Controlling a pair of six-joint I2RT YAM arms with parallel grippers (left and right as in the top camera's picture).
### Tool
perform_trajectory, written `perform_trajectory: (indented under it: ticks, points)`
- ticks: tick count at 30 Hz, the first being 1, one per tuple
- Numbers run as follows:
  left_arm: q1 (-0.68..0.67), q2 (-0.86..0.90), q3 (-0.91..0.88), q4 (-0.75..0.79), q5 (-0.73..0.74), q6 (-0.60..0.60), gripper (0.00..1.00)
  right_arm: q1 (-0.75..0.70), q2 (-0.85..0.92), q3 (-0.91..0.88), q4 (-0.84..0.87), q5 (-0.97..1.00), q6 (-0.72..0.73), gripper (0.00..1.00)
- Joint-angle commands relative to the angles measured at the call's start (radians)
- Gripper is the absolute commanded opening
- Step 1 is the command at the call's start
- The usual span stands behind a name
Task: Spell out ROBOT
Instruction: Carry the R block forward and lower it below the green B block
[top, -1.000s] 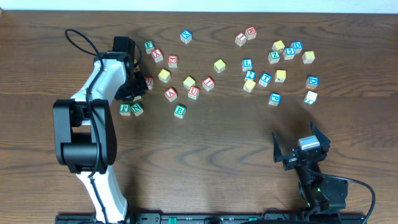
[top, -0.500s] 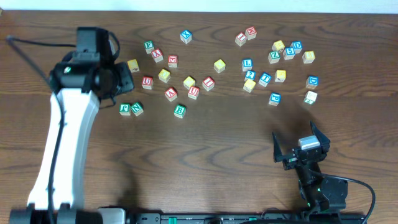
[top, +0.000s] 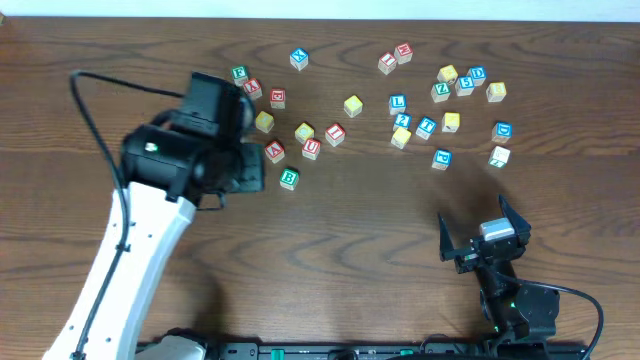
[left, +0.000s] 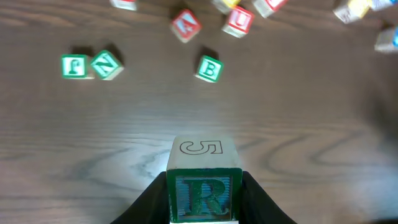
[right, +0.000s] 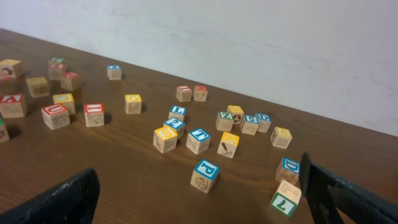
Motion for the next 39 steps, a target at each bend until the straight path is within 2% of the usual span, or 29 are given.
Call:
perform_trajectory:
  ticks: [1, 8, 12, 15, 20, 27, 39]
  points:
    - [-0.088, 0.001, -0.024, 0.012, -0.095, 0.016, 0.08, -0.006, -0.002, -0.001, -0.004, 0.000, 0.015, 0.99]
    - [-0.155, 0.001, -0.363, 0.250, -0.093, -0.138, 0.08, -0.006, -0.002, -0.001, -0.004, 0.000, 0.015, 0.99]
    - [-0.156, 0.001, -0.514, 0.396, -0.093, -0.269, 0.08, -0.006, -0.002, -0.001, -0.004, 0.000, 0.015, 0.99]
    - [-0.156, 0.002, -0.587, 0.483, -0.094, -0.298, 0.08, -0.006, -0.002, -0.001, -0.004, 0.000, 0.015, 0.99]
    - [-0.156, 0.061, -0.597, 0.534, -0.094, -0.293, 0.08, -0.006, -0.002, -0.001, -0.004, 0.000, 0.015, 0.99]
    - [-0.156, 0.230, -0.597, 0.619, -0.094, -0.256, 0.08, -0.006, -0.002, -0.001, -0.004, 0.000, 0.015, 0.99]
    - [-0.156, 0.243, -0.539, 0.625, -0.132, -0.172, 0.08, -0.006, -0.002, -0.001, -0.004, 0.000, 0.015, 0.99]
